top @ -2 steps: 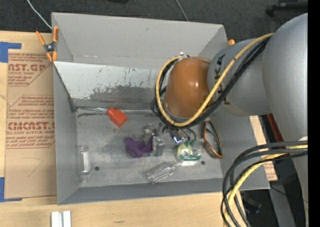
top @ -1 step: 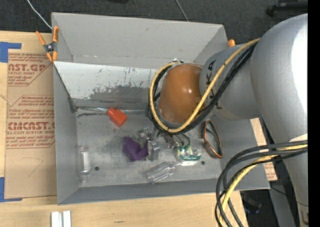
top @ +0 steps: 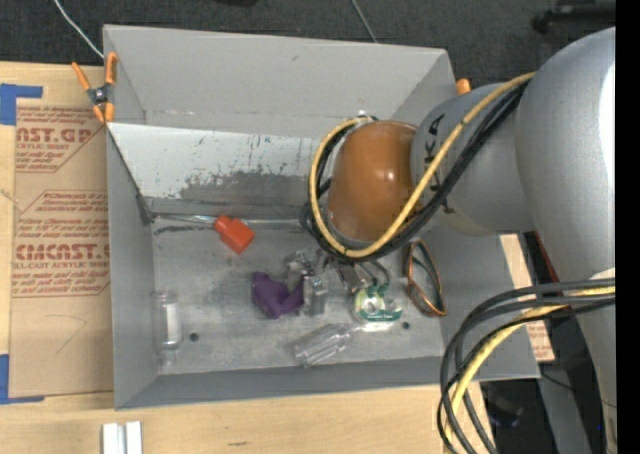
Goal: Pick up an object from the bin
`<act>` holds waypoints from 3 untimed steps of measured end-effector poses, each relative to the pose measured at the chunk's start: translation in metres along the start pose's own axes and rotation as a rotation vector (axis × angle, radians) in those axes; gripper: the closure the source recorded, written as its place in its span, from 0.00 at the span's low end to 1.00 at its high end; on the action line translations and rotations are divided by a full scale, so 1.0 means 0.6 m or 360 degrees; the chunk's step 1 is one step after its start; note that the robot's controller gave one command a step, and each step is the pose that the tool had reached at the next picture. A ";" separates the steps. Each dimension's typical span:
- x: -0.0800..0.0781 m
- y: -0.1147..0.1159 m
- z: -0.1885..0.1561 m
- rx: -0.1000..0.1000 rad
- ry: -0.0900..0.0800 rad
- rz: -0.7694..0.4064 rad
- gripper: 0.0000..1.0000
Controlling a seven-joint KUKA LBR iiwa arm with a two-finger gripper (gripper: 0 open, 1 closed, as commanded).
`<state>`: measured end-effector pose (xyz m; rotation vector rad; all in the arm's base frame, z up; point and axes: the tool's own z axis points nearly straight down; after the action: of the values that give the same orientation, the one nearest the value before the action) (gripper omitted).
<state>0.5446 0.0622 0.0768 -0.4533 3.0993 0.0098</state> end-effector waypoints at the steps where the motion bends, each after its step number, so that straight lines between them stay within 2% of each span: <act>1: 0.015 0.016 -0.092 -0.0001 -0.0008 -0.0021 1.00; 2: 0.021 0.004 0.014 -0.0003 0.0002 -0.0070 1.00; 3: 0.019 0.033 -0.181 -0.0002 -0.0012 -0.0045 1.00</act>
Offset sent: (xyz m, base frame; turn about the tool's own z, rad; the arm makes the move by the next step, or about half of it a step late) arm -0.0115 -0.0024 -0.0068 -0.0439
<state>0.5269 0.0770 0.1855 -0.4963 3.0854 0.0131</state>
